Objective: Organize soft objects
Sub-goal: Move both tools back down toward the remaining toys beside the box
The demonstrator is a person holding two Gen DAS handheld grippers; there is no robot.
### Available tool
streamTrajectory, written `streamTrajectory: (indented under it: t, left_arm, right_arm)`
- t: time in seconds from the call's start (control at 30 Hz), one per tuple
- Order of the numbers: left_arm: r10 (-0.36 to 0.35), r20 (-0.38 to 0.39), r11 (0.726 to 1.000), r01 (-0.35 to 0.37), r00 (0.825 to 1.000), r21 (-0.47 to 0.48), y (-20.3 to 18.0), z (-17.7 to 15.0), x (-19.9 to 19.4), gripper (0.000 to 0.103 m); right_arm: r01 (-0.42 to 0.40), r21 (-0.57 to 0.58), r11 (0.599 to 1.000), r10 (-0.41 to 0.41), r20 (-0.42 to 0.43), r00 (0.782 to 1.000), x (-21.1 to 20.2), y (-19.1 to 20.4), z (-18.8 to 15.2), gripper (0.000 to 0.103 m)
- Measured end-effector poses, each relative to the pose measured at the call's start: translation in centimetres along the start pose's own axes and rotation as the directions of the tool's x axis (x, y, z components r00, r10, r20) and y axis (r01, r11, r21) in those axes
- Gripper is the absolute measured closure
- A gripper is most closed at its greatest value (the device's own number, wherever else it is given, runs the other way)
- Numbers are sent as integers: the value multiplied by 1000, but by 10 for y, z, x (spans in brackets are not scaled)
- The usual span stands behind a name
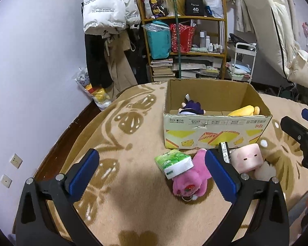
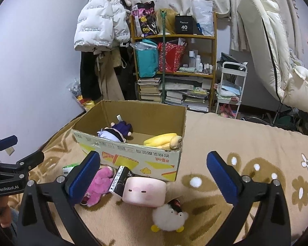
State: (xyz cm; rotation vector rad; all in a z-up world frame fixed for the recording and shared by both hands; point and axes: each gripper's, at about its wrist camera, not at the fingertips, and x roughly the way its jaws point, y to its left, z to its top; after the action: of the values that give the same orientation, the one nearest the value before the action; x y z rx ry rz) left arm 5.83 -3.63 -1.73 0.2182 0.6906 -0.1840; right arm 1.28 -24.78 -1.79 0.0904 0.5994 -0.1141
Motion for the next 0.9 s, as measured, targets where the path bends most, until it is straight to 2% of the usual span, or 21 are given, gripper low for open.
streamTrajectory:
  t: [0.2,0.9]
  left_arm:
    - [-8,-28,1000,9,1000,15,-5,0,12,1]
    - [-9,-122,998,2,993,-63,4,10,61,1]
  right_arm:
    - [1,-1,1000,-1,-24,1000,7,1,-2,0]
    - [-16,34,999,18,-79,997,35,-3,-5,0]
